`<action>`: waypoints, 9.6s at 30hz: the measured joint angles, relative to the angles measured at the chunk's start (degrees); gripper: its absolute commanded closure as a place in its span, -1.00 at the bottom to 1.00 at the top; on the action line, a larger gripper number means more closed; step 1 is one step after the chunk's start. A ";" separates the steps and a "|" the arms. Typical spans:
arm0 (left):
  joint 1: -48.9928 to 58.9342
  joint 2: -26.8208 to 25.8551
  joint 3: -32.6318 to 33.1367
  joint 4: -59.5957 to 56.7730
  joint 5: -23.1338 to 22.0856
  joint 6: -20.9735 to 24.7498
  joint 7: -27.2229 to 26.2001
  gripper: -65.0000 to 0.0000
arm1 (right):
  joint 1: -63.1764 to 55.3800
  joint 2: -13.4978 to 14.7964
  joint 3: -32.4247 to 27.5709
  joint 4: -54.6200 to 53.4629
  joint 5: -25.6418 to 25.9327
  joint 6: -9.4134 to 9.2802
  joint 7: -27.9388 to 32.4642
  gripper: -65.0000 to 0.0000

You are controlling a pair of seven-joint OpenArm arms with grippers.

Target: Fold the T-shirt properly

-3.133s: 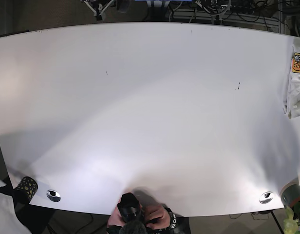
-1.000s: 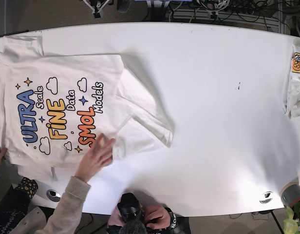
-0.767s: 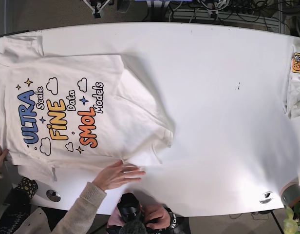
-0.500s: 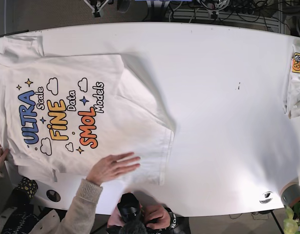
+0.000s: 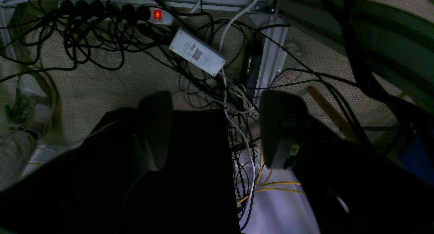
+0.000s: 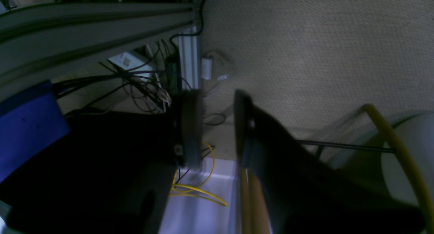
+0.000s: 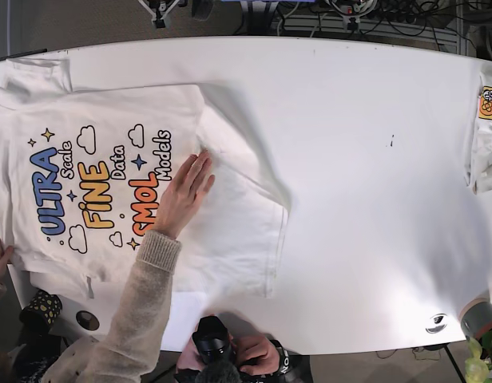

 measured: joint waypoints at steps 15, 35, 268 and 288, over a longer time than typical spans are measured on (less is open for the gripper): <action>0.04 0.00 0.00 0.00 0.00 0.00 0.02 -0.13 | 0.02 -0.02 -0.09 0.00 -0.04 0.02 0.00 0.54; 0.22 -0.02 0.00 -0.09 0.00 -0.02 0.00 -0.13 | 0.00 -0.04 -0.35 0.00 -0.04 0.02 0.00 0.55; 12.41 -1.75 -41.77 77.46 -30.32 -25.53 44.28 1.00 | -28.30 3.50 34.64 73.61 48.81 11.69 -44.02 1.00; 14.60 -2.08 -38.60 81.61 -29.18 -25.44 45.46 0.99 | -29.20 3.30 34.67 73.66 49.00 11.69 -44.04 1.00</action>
